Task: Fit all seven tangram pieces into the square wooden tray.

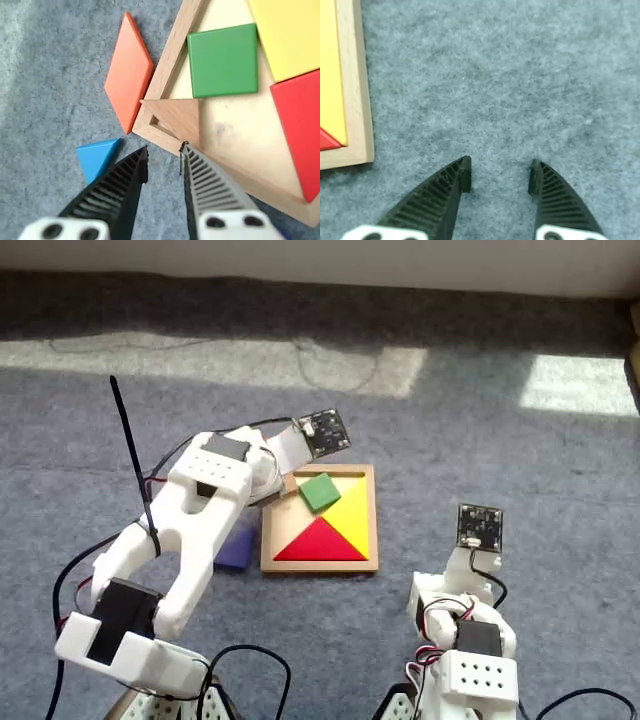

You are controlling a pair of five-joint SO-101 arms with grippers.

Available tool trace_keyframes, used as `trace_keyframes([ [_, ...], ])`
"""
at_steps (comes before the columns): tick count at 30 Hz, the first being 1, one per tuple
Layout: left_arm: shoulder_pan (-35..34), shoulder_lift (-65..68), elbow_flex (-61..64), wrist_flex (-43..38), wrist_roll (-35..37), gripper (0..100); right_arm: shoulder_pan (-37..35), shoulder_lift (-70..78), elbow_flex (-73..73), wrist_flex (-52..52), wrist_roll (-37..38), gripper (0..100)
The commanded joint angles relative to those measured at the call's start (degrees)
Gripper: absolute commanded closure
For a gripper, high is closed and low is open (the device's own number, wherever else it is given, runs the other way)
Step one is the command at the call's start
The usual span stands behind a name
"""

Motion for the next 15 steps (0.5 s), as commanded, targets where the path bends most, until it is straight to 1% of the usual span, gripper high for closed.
trace_keyframes([
  [1, 0.0, -2.0, -4.5, 4.0, 1.5, 87, 1.6, 0.0, 0.9, -1.5, 0.5, 79.6],
  [3, 0.5, -2.0, -6.1, 6.2, 1.8, 86, 1.6, 0.0, 0.9, -1.5, 0.5, 79.6],
  [4, 0.7, -2.0, -6.9, 6.9, 3.3, 86, 1.6, 0.0, 0.9, -1.5, 0.5, 79.6],
  [8, 0.9, -1.7, -10.6, 7.2, 16.4, 86, 1.6, 0.0, 0.9, -1.5, 0.5, 79.6],
  [10, 0.8, -1.4, -12.0, 7.2, 20.5, 86, 1.6, 0.0, 0.9, -1.5, 0.5, 79.6],
  [15, -0.9, -0.1, -12.0, 6.7, 21.4, 87, 1.6, 0.0, 0.9, -1.5, 0.5, 79.6],
])
